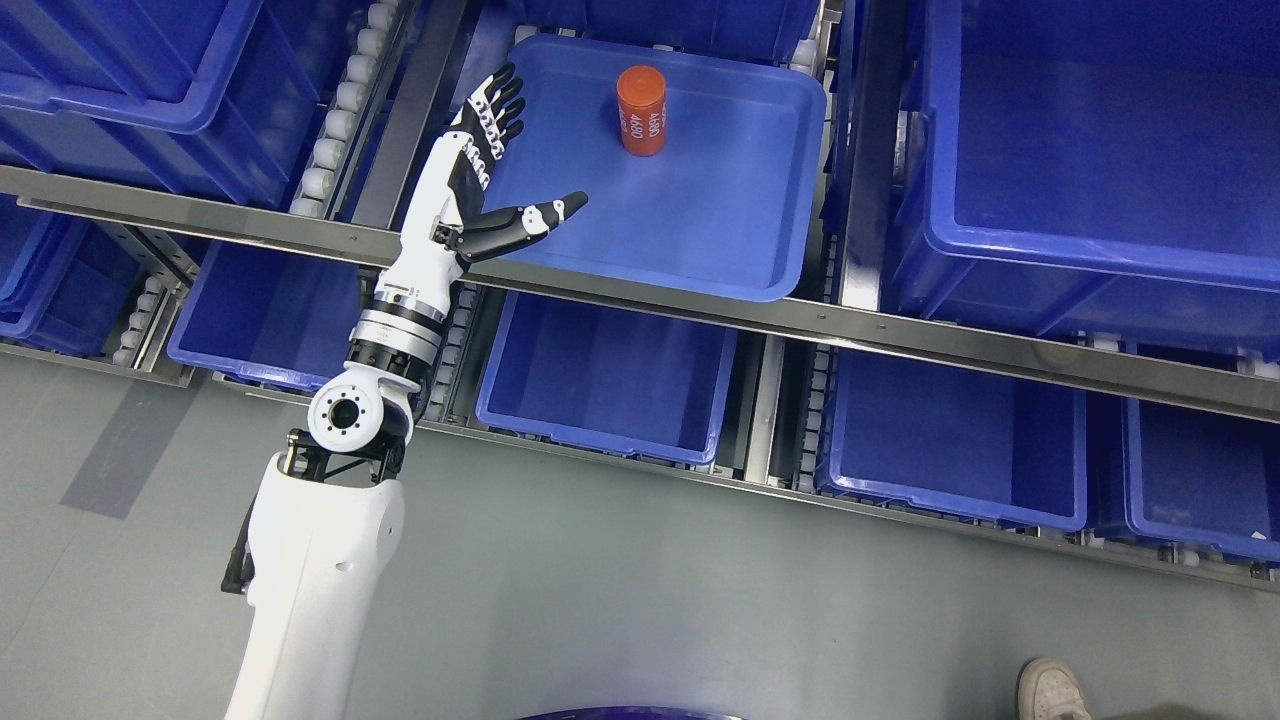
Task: Grab orange capacitor from left shelf to right desk
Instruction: 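Reach the left hand toward the orange capacitor in the blue tray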
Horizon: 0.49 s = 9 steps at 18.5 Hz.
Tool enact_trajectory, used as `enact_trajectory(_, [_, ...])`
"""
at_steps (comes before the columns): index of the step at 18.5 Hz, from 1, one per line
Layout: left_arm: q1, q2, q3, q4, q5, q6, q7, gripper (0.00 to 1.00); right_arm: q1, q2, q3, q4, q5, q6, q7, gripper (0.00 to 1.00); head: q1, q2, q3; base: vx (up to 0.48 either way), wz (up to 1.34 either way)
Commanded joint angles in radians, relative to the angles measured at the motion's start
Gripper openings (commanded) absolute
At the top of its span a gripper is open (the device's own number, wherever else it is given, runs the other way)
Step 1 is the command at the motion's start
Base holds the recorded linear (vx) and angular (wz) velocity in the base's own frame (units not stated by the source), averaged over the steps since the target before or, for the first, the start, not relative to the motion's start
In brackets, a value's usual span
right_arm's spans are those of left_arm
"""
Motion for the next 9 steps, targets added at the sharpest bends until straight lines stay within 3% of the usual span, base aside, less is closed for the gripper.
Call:
enact_trajectory(1, [0.002, 0.017, -0.008, 0.015, -0.001, 0.008, 0.000, 0.99, 0.034, -0.017, -0.012, -0.023, 0.000, 0.000, 0.000, 1.00, 0.0000, 0.000, 0.000, 0.000, 0.00])
enact_trajectory(9, [-0.191, 0.017, -0.014, 0.339, -0.006, 0.045, -0.010, 0.99, 0.034, -0.017, -0.011, -0.023, 0.000, 0.000, 0.000, 1.00, 0.0000, 0.000, 0.000, 0.000, 0.00])
